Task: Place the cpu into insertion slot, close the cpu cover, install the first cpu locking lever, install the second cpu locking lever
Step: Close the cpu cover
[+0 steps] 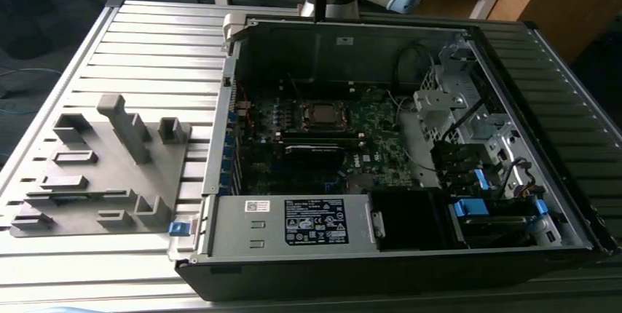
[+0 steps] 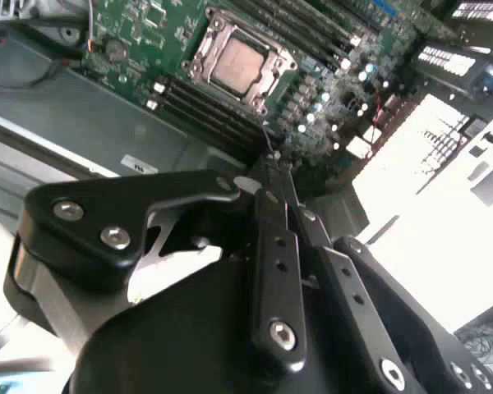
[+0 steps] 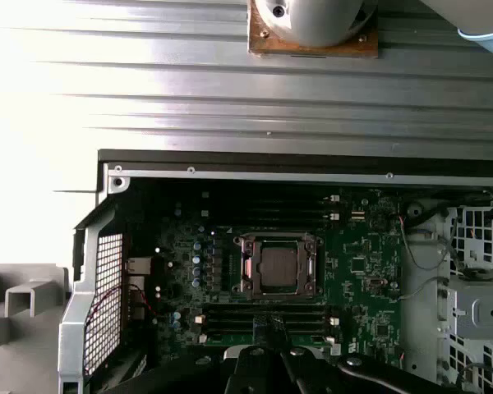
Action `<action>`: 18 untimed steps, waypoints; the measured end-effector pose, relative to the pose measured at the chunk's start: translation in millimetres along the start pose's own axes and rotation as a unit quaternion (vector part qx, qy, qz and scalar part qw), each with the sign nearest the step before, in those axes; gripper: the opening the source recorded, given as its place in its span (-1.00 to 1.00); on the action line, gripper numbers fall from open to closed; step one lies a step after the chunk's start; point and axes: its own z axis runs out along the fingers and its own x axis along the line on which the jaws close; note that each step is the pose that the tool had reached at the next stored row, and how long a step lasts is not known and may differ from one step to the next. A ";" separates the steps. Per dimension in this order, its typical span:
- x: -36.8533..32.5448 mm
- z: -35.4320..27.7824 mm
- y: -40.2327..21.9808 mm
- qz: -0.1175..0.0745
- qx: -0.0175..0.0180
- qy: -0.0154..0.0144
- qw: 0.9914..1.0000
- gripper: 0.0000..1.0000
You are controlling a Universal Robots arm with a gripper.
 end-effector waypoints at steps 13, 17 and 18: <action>0.3 5.8 -0.3 0.000 0.000 0.000 1.000 -0.79; 0.3 7.2 -0.4 0.000 0.000 0.000 1.000 -0.79; 0.5 8.8 -0.5 0.000 0.000 0.000 1.000 -0.79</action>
